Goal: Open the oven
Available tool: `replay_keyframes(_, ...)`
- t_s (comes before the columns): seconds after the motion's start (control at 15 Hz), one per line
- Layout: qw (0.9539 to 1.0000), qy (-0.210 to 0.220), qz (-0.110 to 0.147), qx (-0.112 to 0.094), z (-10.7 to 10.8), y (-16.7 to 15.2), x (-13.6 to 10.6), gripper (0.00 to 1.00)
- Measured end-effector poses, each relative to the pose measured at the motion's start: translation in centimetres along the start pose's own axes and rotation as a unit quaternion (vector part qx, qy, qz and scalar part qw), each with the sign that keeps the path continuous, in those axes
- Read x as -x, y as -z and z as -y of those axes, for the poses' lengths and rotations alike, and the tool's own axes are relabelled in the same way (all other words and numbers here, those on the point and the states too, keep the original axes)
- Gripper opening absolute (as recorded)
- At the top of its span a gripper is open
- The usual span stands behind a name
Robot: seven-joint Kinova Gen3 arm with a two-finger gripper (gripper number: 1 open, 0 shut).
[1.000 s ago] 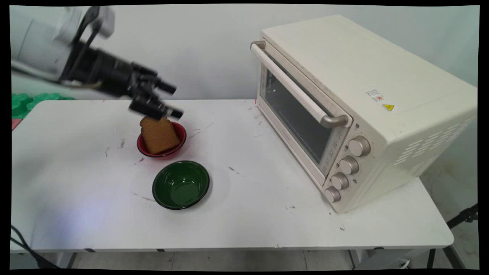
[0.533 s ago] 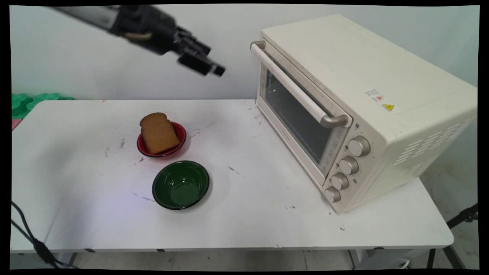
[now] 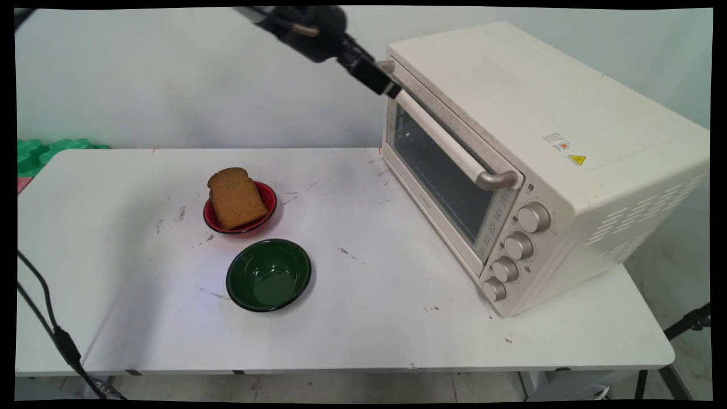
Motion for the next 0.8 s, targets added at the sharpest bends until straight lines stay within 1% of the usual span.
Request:
replay_keyframes(0.27, 0.9998, -0.007, 0.017, 0.007, -0.4, -2.7, -2.0, 1.0)
replay_keyframes(0.33, 0.9997, -0.01, 0.02, 0.008, -0.5, -3.2, -2.4, 0.0)
replay_keyframes(0.8, 0.9988, -0.021, 0.041, 0.013, -0.7, -5.9, -4.1, 0.0)
